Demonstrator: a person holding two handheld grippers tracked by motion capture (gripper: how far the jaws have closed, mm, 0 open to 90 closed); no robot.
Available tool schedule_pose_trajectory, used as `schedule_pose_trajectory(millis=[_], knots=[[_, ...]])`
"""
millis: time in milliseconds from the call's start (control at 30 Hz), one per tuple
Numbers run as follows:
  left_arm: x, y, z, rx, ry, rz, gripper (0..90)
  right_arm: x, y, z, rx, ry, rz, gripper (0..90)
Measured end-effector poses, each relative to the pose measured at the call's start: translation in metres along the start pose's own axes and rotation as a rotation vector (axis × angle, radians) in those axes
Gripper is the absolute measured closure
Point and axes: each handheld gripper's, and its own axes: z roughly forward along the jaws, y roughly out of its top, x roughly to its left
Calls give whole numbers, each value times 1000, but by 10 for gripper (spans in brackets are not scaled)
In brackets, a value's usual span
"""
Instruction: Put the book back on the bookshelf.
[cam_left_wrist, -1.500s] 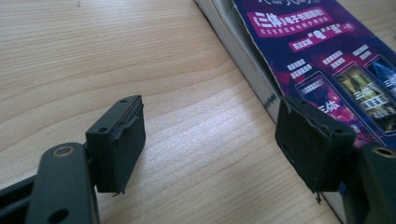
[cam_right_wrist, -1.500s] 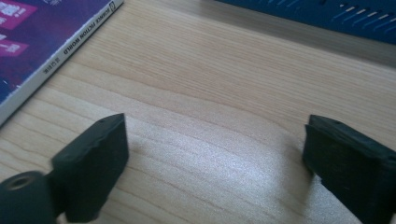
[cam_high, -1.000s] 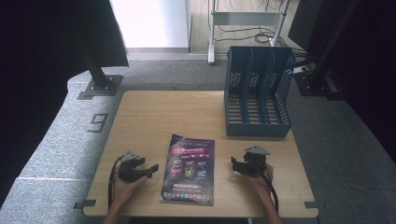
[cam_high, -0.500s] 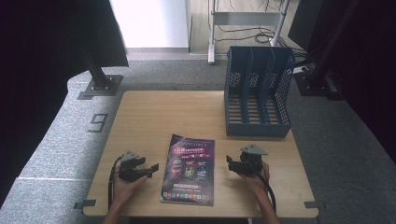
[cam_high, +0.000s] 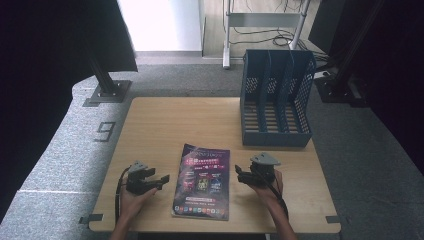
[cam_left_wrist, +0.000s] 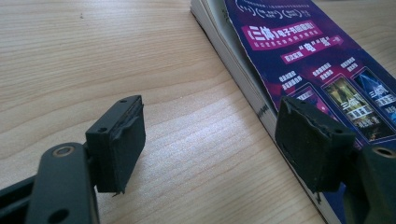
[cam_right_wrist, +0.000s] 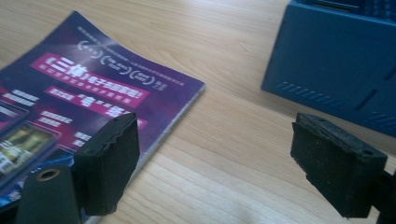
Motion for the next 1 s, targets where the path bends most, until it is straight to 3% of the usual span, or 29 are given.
schedule_pose_trajectory(millis=[167, 300, 533, 733, 1000], knots=[[0, 1, -3, -15, -6, -7, 246, 6, 6, 3, -6, 20, 3, 156], [-1, 2, -5, -21, -6, -4, 246, 11, 13, 10, -18, 68, 22, 159], [-2, 2, -5, -21, -5, -2, 247, 24, 21, 23, -2, 65, 10, 160], [-3, 2, -3, -18, -2, 0, 246, 36, 27, 31, -6, 93, 2, 163], [-5, 2, -2, -26, -21, 11, 244, 44, 20, 37, 14, 118, 5, 162]])
